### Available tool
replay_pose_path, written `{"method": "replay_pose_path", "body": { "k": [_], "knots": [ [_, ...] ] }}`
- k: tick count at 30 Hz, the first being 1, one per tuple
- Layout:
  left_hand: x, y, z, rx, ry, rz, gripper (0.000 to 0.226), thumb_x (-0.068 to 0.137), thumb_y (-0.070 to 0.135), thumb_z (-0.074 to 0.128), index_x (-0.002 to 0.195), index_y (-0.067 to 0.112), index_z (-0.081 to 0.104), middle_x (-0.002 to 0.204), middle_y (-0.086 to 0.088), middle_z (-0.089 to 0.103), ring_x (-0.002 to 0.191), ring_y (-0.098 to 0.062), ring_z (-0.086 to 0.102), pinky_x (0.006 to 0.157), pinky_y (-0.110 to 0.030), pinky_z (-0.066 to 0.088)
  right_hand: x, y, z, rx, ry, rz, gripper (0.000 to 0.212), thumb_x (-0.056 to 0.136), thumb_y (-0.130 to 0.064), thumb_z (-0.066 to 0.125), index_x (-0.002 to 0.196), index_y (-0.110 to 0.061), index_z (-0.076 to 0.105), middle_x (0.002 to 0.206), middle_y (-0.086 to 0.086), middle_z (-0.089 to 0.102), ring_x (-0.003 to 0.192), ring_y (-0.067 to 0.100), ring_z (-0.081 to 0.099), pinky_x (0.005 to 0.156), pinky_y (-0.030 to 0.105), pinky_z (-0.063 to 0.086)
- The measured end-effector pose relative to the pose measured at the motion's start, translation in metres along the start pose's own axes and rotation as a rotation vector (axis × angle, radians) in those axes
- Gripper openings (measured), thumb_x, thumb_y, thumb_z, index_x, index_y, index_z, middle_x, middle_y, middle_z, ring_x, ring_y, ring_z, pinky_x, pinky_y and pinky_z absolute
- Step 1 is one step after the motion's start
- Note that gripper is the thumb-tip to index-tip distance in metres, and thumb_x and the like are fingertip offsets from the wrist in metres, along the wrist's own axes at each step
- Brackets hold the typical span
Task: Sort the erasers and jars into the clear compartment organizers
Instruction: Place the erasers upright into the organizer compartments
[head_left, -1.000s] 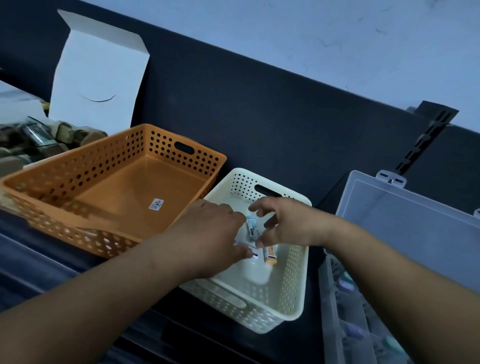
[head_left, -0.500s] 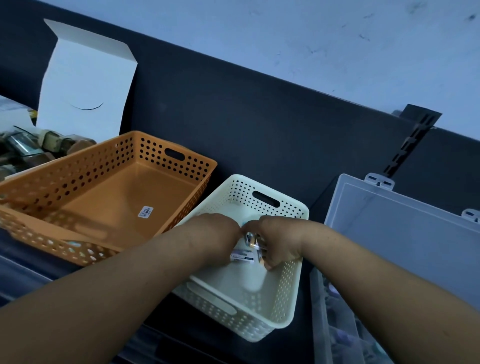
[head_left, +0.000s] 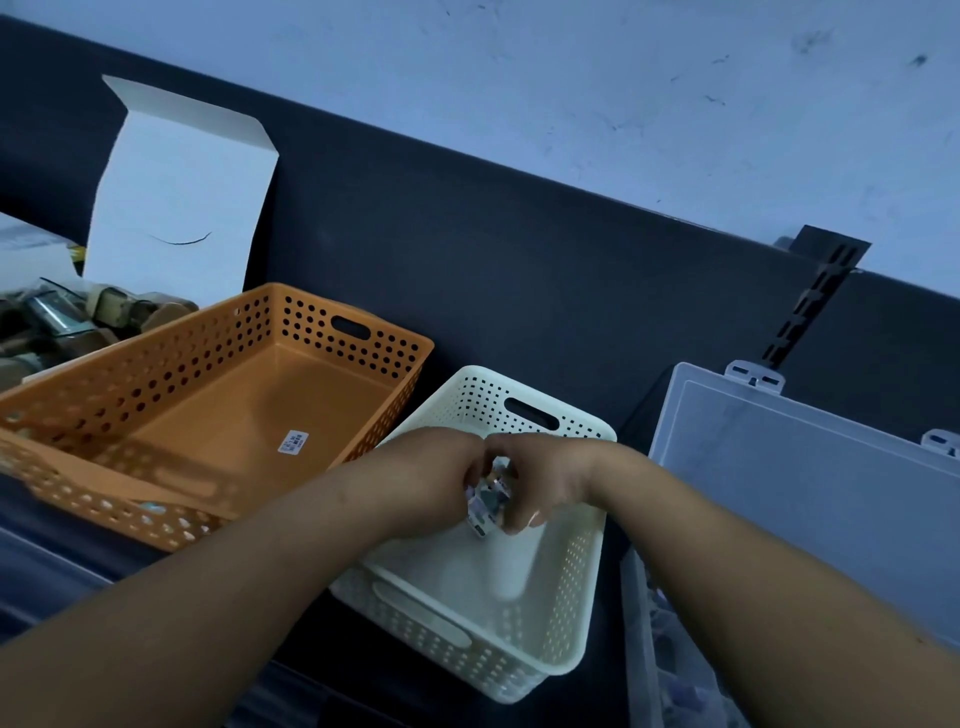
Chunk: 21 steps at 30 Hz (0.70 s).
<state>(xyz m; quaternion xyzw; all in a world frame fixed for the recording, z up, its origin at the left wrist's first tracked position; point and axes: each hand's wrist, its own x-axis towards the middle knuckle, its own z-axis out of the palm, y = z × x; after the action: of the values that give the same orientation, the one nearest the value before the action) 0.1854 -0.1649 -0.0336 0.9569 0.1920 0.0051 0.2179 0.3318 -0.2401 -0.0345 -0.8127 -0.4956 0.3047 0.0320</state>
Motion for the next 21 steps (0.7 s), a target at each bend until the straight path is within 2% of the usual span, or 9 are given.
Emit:
{"method": "replay_pose_path", "body": {
  "k": [3, 5, 9, 12, 15, 17, 19, 21],
  "knots": [
    [-0.003, -0.003, -0.006, -0.19, 0.069, -0.04, 0.008, 0.089, 0.018, 0.056, 0.092, 0.025, 0.059, 0.09, 0.007, 0.058, 0.078, -0.014, 0.058, 0.061, -0.028, 0.044, -0.01, 0.002, -0.01, 0.274, 0.088, -0.049, 0.031, 0.074, -0.002, 0.072, 0.093, -0.021, 0.057, 0.087, -0.002, 0.055, 0.07, 0.011, 0.056, 0.058, 0.019, 0.05],
    [-0.004, -0.002, -0.012, -0.348, 0.11, -0.076, 0.009, 0.089, 0.016, 0.056, 0.088, 0.024, 0.06, 0.088, 0.004, 0.06, 0.075, -0.021, 0.062, 0.06, -0.032, 0.048, -0.015, 0.002, -0.016, 0.388, 0.115, -0.053, 0.028, 0.077, 0.0, 0.069, 0.095, -0.018, 0.058, 0.088, -0.003, 0.056, 0.073, 0.01, 0.055, 0.062, 0.02, 0.05],
    [-0.007, 0.004, -0.019, -0.519, 0.171, -0.141, 0.017, 0.089, 0.006, 0.054, 0.086, 0.021, 0.061, 0.091, 0.0, 0.064, 0.088, -0.024, 0.064, 0.079, -0.045, 0.057, -0.027, 0.004, -0.022, 0.63, 0.105, -0.051, 0.03, 0.082, 0.01, 0.062, 0.097, -0.016, 0.06, 0.088, -0.001, 0.055, 0.074, 0.009, 0.055, 0.057, 0.018, 0.048],
    [-0.005, 0.006, -0.021, -0.617, 0.193, -0.171, 0.017, 0.091, 0.004, 0.051, 0.09, 0.018, 0.061, 0.094, -0.006, 0.065, 0.085, -0.022, 0.064, 0.077, -0.04, 0.057, -0.038, 0.006, -0.022, 0.958, 0.103, -0.092, 0.034, 0.084, 0.015, 0.05, 0.097, -0.015, 0.06, 0.087, 0.002, 0.059, 0.082, 0.018, 0.065, 0.052, 0.019, 0.047],
    [-0.003, 0.013, -0.023, -0.772, 0.183, -0.223, 0.019, 0.095, 0.007, 0.044, 0.09, 0.013, 0.061, 0.095, -0.013, 0.064, 0.084, -0.025, 0.064, 0.076, -0.036, 0.056, -0.048, 0.01, -0.022, 1.308, 0.089, -0.154, 0.041, 0.067, 0.014, 0.047, 0.096, -0.012, 0.059, 0.08, 0.009, 0.063, 0.072, 0.021, 0.067, 0.047, 0.019, 0.043],
    [0.002, 0.021, -0.025, -0.821, 0.146, -0.271, 0.023, 0.097, 0.009, 0.041, 0.087, 0.01, 0.061, 0.093, -0.016, 0.062, 0.083, -0.028, 0.064, 0.079, -0.039, 0.057, -0.055, 0.012, -0.021, 1.466, 0.105, -0.187, 0.038, 0.061, 0.009, 0.05, 0.093, -0.011, 0.059, 0.079, 0.013, 0.063, 0.068, 0.02, 0.065, 0.045, 0.018, 0.04],
    [0.009, 0.03, -0.023, -0.764, 0.068, -0.304, 0.021, 0.099, 0.007, 0.041, 0.095, 0.007, 0.062, 0.092, -0.015, 0.059, 0.079, -0.027, 0.063, 0.074, -0.036, 0.057, -0.063, 0.013, -0.02, 1.506, 0.145, -0.179, 0.024, 0.07, 0.0, 0.052, 0.09, -0.011, 0.058, 0.08, 0.012, 0.062, 0.066, 0.018, 0.063, 0.043, 0.016, 0.038],
    [0.017, 0.037, -0.018, -0.65, -0.016, -0.302, 0.023, 0.099, 0.007, 0.042, 0.111, 0.006, 0.061, 0.091, -0.012, 0.058, 0.072, -0.024, 0.062, 0.064, -0.03, 0.056, -0.068, 0.014, -0.017, 1.455, 0.204, -0.161, 0.017, 0.084, 0.002, 0.051, 0.09, -0.012, 0.058, 0.078, 0.01, 0.062, 0.066, 0.017, 0.063, 0.041, 0.015, 0.039]
  ]
}}
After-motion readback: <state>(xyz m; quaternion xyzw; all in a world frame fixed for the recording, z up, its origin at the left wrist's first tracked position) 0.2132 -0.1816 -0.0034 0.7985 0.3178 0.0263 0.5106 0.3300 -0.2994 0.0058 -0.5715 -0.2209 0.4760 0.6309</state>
